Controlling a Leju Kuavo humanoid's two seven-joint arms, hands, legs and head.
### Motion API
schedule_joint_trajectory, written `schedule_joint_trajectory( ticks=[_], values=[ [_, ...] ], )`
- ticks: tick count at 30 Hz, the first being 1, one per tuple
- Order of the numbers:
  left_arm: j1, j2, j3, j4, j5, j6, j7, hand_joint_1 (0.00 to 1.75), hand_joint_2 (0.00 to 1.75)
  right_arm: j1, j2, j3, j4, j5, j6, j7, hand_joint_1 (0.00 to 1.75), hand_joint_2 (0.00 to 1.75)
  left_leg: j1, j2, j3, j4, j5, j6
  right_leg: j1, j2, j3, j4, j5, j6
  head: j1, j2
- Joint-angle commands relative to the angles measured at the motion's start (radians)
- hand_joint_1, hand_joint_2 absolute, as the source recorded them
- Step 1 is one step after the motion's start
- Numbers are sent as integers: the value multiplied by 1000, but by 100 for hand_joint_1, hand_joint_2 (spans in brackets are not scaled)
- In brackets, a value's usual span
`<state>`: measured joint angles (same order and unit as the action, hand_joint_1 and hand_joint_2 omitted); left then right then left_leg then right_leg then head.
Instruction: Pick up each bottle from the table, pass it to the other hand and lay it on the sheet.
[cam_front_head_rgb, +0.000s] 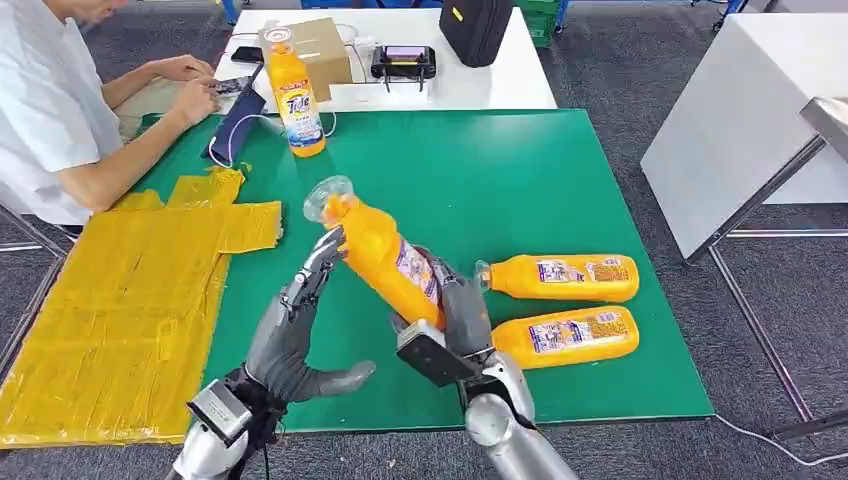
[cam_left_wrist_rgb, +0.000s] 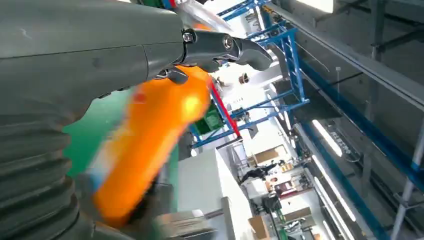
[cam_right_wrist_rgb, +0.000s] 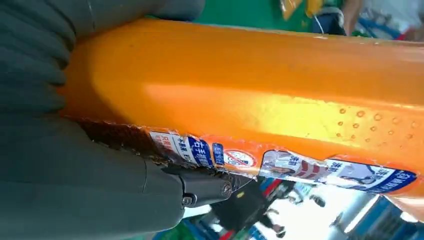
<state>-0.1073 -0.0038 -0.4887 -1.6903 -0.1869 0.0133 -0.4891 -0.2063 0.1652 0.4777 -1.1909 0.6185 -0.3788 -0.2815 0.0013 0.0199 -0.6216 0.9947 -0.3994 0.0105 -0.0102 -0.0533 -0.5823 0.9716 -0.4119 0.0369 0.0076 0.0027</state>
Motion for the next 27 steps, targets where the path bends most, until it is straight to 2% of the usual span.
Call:
schedule_joint_trajectory(
  ticks=[1, 6, 7, 9, 13, 17, 27],
  values=[
    [-48, 17, -16, 52, 27, -20, 15, 0, 175, -35, -5, 168, 160, 165, -88, 7, 175, 175, 1, -1, 6, -1, -2, -1, 0, 5, 6, -1, -2, -2, 0, 0],
    [-55, 13, -13, 75, 32, -24, 22, 0, 175, -27, -1, 202, 169, 220, -134, 11, 175, 175, 0, -1, 4, -1, -1, -1, 0, 4, 4, -1, -1, -1, 0, 0],
    [-56, 10, -9, 92, 22, -15, 67, 0, 175, -16, 4, 194, 148, 211, -201, -22, 175, 175, 1, 0, 5, 0, -2, -1, 0, 5, 5, -1, -2, -1, 0, 0],
    [-63, 6, -8, 125, 24, -12, 62, 0, 175, -1, -1, 189, 109, 197, -212, -17, 175, 175, 1, -2, 7, -1, -3, -1, 0, 5, 7, -1, -3, -2, 0, 0],
    [-56, 8, 0, 133, 24, 1, 53, 0, 175, 18, -21, 110, -12, 131, -264, -14, 175, 175, 0, -1, 3, -1, -1, -1, 0, 4, 3, -1, -1, -1, 0, 0],
    [-50, 6, 7, 140, 21, 16, 58, 0, 175, 55, -22, -47, -190, -40, -315, -82, 175, 175, 0, -2, 4, 0, -2, -1, -1, 4, 4, 1, -2, -1, 0, 0],
    [-46, 5, 14, 158, 16, 27, 72, 0, 175, 99, -13, -115, -289, -75, -319, -113, 175, 175, 0, -1, 4, 0, -2, -1, -1, 3, 3, -1, -1, -1, 0, 0]
  ],
)
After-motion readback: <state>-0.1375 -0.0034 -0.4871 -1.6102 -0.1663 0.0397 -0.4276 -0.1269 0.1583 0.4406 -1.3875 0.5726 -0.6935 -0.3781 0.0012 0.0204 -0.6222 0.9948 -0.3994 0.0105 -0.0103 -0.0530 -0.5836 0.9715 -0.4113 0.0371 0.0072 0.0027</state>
